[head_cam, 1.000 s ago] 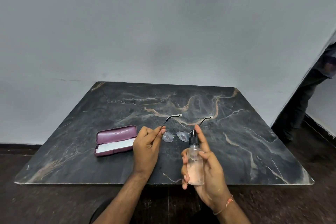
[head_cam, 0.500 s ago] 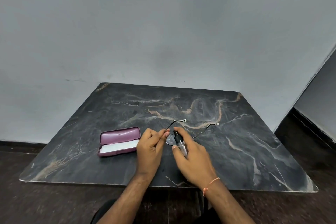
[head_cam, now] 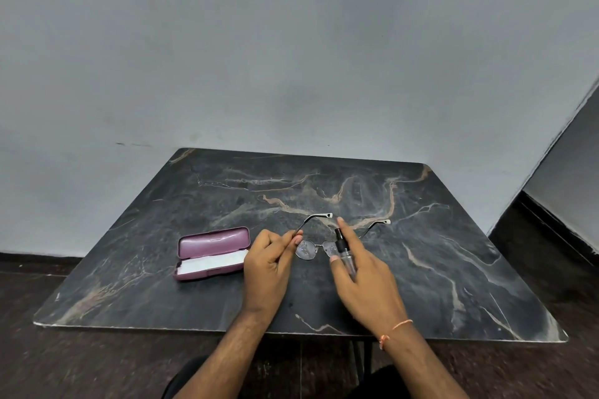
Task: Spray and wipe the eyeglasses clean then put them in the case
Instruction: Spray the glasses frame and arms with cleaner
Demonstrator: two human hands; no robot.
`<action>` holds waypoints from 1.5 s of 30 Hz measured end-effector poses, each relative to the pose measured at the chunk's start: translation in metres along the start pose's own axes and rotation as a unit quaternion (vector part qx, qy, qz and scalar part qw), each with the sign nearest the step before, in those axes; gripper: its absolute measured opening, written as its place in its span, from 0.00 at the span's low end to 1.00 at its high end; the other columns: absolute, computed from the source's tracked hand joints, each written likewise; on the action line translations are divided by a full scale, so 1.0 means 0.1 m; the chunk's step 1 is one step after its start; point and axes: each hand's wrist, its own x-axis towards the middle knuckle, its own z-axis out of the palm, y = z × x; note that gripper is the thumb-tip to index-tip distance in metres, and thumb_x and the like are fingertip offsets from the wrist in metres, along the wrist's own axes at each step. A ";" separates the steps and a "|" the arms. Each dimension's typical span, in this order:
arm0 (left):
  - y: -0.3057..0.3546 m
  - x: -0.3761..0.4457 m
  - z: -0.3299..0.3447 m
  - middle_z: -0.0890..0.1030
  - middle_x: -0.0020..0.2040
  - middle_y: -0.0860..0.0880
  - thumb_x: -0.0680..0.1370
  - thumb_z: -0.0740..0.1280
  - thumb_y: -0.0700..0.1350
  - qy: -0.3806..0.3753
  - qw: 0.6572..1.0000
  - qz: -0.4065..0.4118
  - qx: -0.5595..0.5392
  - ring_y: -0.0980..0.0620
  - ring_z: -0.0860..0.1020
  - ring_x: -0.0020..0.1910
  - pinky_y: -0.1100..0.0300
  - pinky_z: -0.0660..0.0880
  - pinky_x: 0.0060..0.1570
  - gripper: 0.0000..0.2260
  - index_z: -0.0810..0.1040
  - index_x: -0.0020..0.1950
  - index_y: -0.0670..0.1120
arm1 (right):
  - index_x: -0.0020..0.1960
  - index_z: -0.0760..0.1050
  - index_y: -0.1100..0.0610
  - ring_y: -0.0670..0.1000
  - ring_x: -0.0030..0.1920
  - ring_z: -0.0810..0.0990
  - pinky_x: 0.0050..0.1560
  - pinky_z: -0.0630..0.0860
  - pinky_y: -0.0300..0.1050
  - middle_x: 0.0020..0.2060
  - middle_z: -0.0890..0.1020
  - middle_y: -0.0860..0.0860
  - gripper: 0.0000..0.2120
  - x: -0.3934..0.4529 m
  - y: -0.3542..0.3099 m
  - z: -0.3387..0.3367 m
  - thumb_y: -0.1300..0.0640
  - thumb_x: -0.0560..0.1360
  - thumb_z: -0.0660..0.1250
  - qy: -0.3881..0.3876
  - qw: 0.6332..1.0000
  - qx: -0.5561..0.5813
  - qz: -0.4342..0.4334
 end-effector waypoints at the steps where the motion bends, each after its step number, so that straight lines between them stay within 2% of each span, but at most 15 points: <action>1: 0.00 0.00 0.00 0.75 0.38 0.49 0.80 0.76 0.40 0.000 1.000 -0.001 -0.001 0.63 0.76 0.40 0.75 0.73 0.47 0.09 0.89 0.60 0.45 | 0.81 0.54 0.26 0.42 0.39 0.78 0.39 0.70 0.38 0.35 0.77 0.44 0.32 0.01 0.06 -0.05 0.44 0.83 0.63 0.006 1.000 -0.008 0.003; 8: 0.02 -0.01 -0.01 0.75 0.39 0.48 0.81 0.75 0.41 -0.004 0.999 -0.014 -0.029 0.60 0.76 0.40 0.73 0.76 0.49 0.10 0.87 0.61 0.51 | 0.73 0.65 0.28 0.39 0.40 0.80 0.38 0.69 0.35 0.35 0.80 0.39 0.26 -0.01 0.25 -0.11 0.44 0.78 0.64 0.003 0.999 -0.026 0.031; 10: 0.01 -0.01 -0.01 0.75 0.39 0.48 0.81 0.75 0.43 -0.006 0.999 -0.013 -0.028 0.57 0.76 0.39 0.73 0.75 0.48 0.10 0.87 0.61 0.53 | 0.70 0.67 0.29 0.41 0.38 0.80 0.40 0.72 0.40 0.35 0.80 0.38 0.24 -0.02 0.25 -0.07 0.43 0.76 0.64 -0.002 0.999 -0.028 0.035; 13: 0.00 -0.01 -0.01 0.75 0.39 0.48 0.81 0.74 0.45 -0.005 0.999 -0.010 -0.030 0.56 0.76 0.39 0.73 0.75 0.48 0.10 0.87 0.62 0.52 | 0.71 0.66 0.29 0.42 0.38 0.79 0.44 0.73 0.45 0.37 0.81 0.40 0.24 -0.03 0.27 -0.03 0.43 0.77 0.63 -0.001 0.999 -0.028 0.034; 18: -0.03 0.00 0.00 0.75 0.38 0.50 0.82 0.74 0.46 -0.003 0.999 -0.006 -0.033 0.59 0.75 0.39 0.73 0.74 0.47 0.09 0.87 0.61 0.52 | 0.77 0.62 0.24 0.43 0.40 0.80 0.41 0.74 0.36 0.33 0.79 0.42 0.30 -0.07 0.40 -0.16 0.44 0.79 0.64 0.030 0.999 0.011 0.004; 21: -0.05 0.00 0.01 0.75 0.38 0.50 0.82 0.74 0.46 -0.001 1.000 -0.004 -0.030 0.59 0.75 0.39 0.74 0.73 0.46 0.09 0.87 0.61 0.52 | 0.78 0.60 0.23 0.45 0.36 0.80 0.43 0.80 0.41 0.38 0.82 0.41 0.35 -0.10 0.52 -0.27 0.52 0.80 0.65 0.056 0.996 0.062 0.014; 23: -0.06 0.00 0.01 0.74 0.38 0.51 0.82 0.74 0.45 -0.001 1.000 -0.003 -0.030 0.60 0.75 0.38 0.74 0.73 0.46 0.09 0.87 0.61 0.52 | 0.79 0.59 0.23 0.47 0.45 0.86 0.54 0.84 0.53 0.53 0.87 0.44 0.37 -0.10 0.61 -0.36 0.56 0.82 0.67 0.083 0.992 0.085 0.041; 26: -0.06 0.00 0.02 0.74 0.38 0.52 0.82 0.74 0.45 -0.002 0.999 -0.004 -0.033 0.59 0.75 0.38 0.74 0.74 0.46 0.09 0.87 0.61 0.53 | 0.79 0.59 0.25 0.52 0.64 0.84 0.68 0.79 0.59 0.68 0.84 0.46 0.34 -0.05 0.74 -0.50 0.49 0.83 0.70 0.121 0.988 0.071 0.065; 29: -0.06 -0.01 0.01 0.75 0.39 0.51 0.82 0.74 0.46 -0.005 0.999 -0.007 -0.033 0.56 0.76 0.38 0.74 0.74 0.47 0.09 0.87 0.61 0.54 | 0.70 0.63 0.19 0.47 0.59 0.85 0.64 0.81 0.56 0.62 0.83 0.37 0.31 0.05 0.88 -0.60 0.49 0.81 0.73 0.142 0.982 0.093 0.078; 32: -0.04 -0.01 0.00 0.74 0.39 0.51 0.82 0.74 0.46 -0.009 0.999 -0.004 -0.030 0.56 0.75 0.38 0.74 0.73 0.46 0.09 0.87 0.61 0.54 | 0.63 0.66 0.20 0.41 0.54 0.85 0.58 0.82 0.50 0.57 0.81 0.32 0.30 0.09 1.03 -0.64 0.51 0.79 0.76 0.167 0.976 0.104 0.096; 37: -0.02 -0.01 0.00 0.74 0.38 0.52 0.81 0.75 0.43 -0.012 1.000 0.000 -0.019 0.60 0.75 0.38 0.74 0.73 0.46 0.09 0.87 0.61 0.52 | 0.70 0.68 0.31 0.44 0.58 0.84 0.61 0.81 0.52 0.65 0.81 0.40 0.26 0.03 1.16 -0.60 0.47 0.79 0.77 0.171 0.970 0.121 0.125; 40: -0.02 -0.01 -0.01 0.74 0.38 0.51 0.81 0.75 0.42 -0.016 1.000 0.005 -0.011 0.60 0.74 0.38 0.74 0.73 0.45 0.09 0.88 0.60 0.51 | 0.75 0.66 0.36 0.48 0.63 0.84 0.67 0.80 0.57 0.72 0.78 0.45 0.32 0.00 1.16 -0.59 0.47 0.78 0.78 0.159 0.969 0.132 0.139; 42: -0.03 -0.02 -0.01 0.75 0.39 0.51 0.81 0.75 0.43 -0.021 1.000 0.007 -0.008 0.58 0.76 0.39 0.73 0.74 0.45 0.09 0.88 0.61 0.51 | 0.79 0.63 0.37 0.49 0.71 0.79 0.73 0.76 0.58 0.76 0.74 0.46 0.39 -0.03 1.15 -0.60 0.48 0.76 0.80 0.155 0.967 0.137 0.150; 44: -0.04 -0.02 -0.01 0.74 0.39 0.50 0.81 0.74 0.44 -0.029 1.000 0.007 -0.008 0.54 0.77 0.39 0.72 0.75 0.47 0.09 0.88 0.61 0.51 | 0.81 0.62 0.40 0.48 0.78 0.69 0.75 0.69 0.54 0.81 0.66 0.44 0.42 -0.11 1.07 -0.63 0.47 0.74 0.81 0.215 0.962 0.106 0.132; 45: -0.05 -0.02 -0.01 0.74 0.39 0.50 0.81 0.74 0.44 -0.035 0.999 0.008 -0.006 0.53 0.77 0.39 0.70 0.77 0.47 0.09 0.89 0.60 0.50 | 0.80 0.64 0.42 0.49 0.78 0.68 0.74 0.69 0.53 0.80 0.65 0.44 0.40 -0.15 1.00 -0.64 0.46 0.75 0.80 0.268 0.953 0.093 0.103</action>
